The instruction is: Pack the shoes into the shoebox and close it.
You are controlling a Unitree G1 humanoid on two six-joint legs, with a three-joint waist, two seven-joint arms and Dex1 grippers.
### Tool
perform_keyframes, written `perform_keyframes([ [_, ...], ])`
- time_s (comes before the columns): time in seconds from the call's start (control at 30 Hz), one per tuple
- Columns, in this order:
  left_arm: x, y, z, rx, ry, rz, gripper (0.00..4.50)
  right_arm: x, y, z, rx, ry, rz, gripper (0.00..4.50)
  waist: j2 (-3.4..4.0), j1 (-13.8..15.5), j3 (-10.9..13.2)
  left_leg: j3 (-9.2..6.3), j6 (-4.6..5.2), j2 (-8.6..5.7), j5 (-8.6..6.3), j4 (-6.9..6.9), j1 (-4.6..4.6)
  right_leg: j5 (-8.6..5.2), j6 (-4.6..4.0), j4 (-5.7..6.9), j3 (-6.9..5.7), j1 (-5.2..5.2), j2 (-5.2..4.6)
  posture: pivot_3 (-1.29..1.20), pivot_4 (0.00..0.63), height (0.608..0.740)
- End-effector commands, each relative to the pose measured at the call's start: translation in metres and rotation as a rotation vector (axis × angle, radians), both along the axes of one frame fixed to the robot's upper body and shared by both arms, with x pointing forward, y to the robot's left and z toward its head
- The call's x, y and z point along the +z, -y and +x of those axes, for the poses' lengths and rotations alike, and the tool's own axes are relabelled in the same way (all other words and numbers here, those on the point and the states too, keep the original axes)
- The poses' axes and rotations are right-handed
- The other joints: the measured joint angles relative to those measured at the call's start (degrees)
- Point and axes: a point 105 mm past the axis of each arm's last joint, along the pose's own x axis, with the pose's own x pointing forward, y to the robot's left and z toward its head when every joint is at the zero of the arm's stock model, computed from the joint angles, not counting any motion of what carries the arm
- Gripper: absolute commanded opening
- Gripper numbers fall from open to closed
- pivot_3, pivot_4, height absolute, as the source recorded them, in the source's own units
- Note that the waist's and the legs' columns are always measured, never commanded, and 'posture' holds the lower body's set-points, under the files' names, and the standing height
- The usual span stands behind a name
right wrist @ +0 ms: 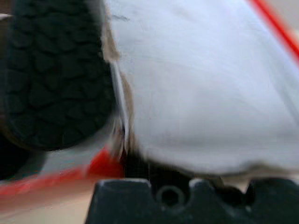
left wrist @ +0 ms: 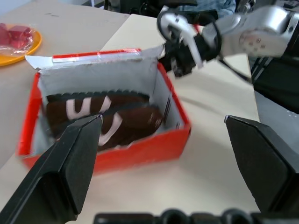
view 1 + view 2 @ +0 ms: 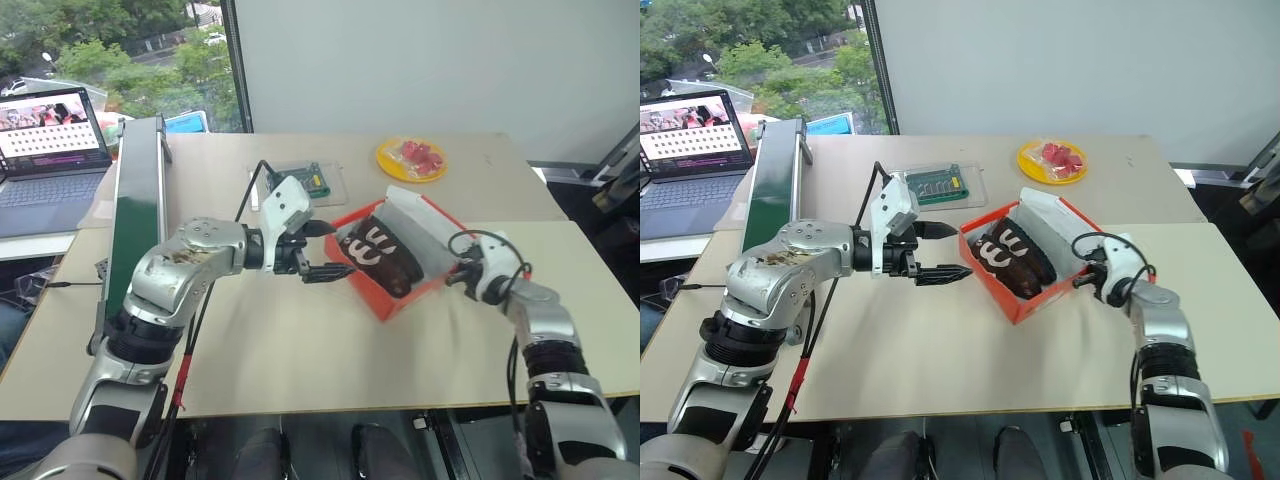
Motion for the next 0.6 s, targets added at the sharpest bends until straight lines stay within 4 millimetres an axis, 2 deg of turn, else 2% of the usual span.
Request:
perform_keyframes([
  [0.03,0.01,0.005,0.001,-0.021,0.051,-0.012,4.5,0.018,-0.04,-0.012,0.124,0.01,0.07,0.05,0.0,0.2,0.0,-0.01,0.0,-0.01,0.0,0.0,-0.01,0.0,0.0,0.31,0.0,-0.01,-0.01,0.0,0.15,0.74],
  [0.13,0.008,0.009,0.0,-0.041,0.048,-0.017,4.5,0.015,-0.047,-0.026,0.114,-0.035,0.103,0.05,0.01,0.6,0.0,-0.01,0.01,-0.02,-0.01,0.0,-0.01,-0.01,0.0,0.38,-0.01,-0.04,-0.03,0.0,0.15,0.74],
  [0.23,0.008,0.011,0.001,-0.048,0.05,-0.016,4.5,0.009,-0.044,-0.037,0.077,-0.057,0.127,0.05,0.01,1.0,0.0,-0.02,0.06,-0.06,-0.03,0.01,-0.04,-0.01,0.01,0.37,-0.04,-0.03,-0.06,0.0,0.15,0.74],
  [0.47,0.009,0.013,0.003,-0.062,0.06,-0.006,4.5,-0.037,-0.003,-0.049,-0.169,-0.139,0.191,0.05,0.01,1.1,0.0,0.0,0.08,-0.08,-0.05,0.03,-0.01,-0.03,0.03,0.35,-0.04,0.01,-0.04,0.0,0.15,0.74],
  [0.6,0.01,0.013,0.004,-0.065,0.063,-0.005,4.5,-0.042,0.016,-0.04,-0.296,-0.076,0.222,0.05,0.0,0.7,0.0,0.02,0.08,-0.09,-0.05,0.03,0.21,-0.04,0.03,0.19,0.0,0.17,-0.04,0.0,0.15,0.74],
])
